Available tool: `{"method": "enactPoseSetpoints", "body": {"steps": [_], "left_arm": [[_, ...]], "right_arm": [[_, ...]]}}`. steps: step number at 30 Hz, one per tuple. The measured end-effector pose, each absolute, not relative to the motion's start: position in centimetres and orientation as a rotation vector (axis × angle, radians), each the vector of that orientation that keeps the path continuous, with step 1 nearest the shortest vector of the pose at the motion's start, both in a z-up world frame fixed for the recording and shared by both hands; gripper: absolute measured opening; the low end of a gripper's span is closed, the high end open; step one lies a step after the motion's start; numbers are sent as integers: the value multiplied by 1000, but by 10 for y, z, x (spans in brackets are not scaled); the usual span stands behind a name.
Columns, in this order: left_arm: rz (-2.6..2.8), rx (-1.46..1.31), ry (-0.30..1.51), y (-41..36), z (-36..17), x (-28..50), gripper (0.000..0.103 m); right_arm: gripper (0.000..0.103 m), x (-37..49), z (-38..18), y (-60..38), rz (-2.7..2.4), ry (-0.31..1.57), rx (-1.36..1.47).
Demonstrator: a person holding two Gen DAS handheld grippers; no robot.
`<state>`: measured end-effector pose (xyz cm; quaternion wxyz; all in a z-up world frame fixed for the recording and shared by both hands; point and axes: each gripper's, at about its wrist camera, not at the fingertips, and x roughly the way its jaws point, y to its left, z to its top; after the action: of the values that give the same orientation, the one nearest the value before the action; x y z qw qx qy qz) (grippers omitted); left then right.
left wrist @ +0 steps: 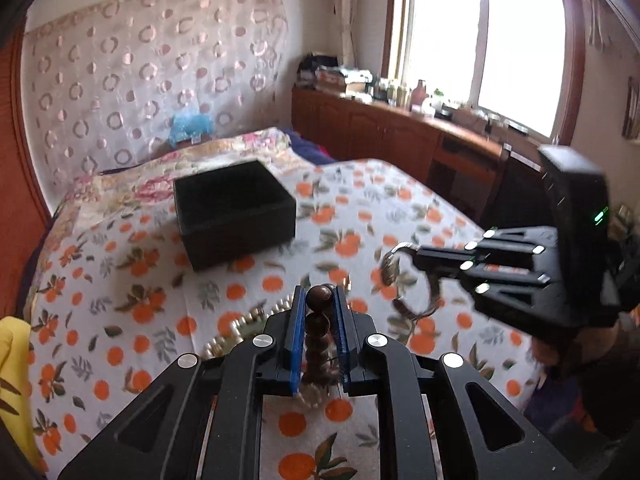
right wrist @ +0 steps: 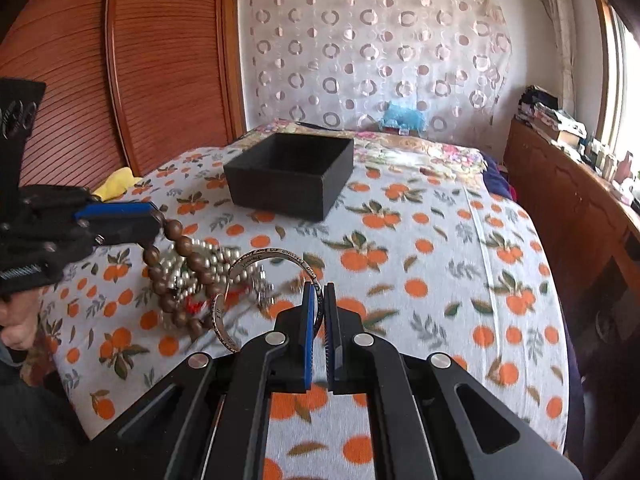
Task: Organize jewelry
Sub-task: 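Grasp silver bangle with right tool while left tool grasps brown wooden bead bracelet, then carry bangle and bead bracelet into black box and open both tools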
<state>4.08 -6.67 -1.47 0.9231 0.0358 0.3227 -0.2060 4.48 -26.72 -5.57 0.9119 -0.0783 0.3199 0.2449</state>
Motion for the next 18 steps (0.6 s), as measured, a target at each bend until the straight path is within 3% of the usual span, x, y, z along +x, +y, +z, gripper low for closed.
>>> {"method": "enactPoseSetpoints", "body": {"steps": [18], "left_arm": [[-273,72,589,-17,33,96,12]], "right_arm": [[5,145,-28,-213,483,598,-247]]}}
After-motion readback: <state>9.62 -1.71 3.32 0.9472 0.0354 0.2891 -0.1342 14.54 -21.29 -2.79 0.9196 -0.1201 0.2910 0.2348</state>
